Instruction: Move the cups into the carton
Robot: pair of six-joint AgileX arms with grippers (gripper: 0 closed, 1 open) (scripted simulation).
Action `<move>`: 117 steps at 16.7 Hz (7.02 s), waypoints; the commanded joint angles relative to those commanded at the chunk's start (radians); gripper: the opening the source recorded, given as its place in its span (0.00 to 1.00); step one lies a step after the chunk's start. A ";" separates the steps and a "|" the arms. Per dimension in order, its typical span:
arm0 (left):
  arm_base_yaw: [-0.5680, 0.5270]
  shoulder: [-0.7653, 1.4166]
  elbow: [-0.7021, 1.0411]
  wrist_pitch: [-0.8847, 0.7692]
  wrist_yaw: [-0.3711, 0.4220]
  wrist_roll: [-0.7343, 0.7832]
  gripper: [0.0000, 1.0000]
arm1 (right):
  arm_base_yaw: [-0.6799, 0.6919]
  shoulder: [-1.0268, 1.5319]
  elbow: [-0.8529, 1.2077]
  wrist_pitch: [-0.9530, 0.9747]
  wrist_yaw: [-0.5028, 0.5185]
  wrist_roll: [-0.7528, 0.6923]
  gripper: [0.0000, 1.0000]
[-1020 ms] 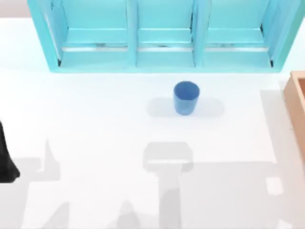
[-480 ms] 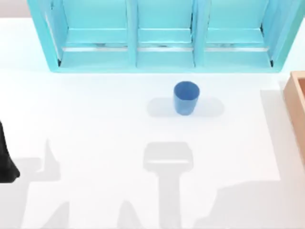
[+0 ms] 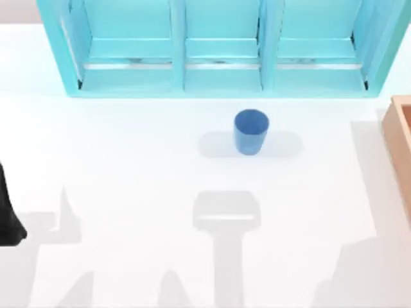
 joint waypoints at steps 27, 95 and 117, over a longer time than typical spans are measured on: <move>0.000 0.000 0.000 0.000 0.000 0.000 1.00 | -0.001 0.001 -0.025 0.025 -0.001 0.001 1.00; 0.000 0.000 0.000 0.000 0.000 0.000 1.00 | 1.017 1.123 1.209 0.066 0.122 1.025 0.55; 0.000 0.000 0.000 0.000 0.000 0.000 1.00 | 0.934 0.986 1.155 -0.003 0.111 0.944 0.00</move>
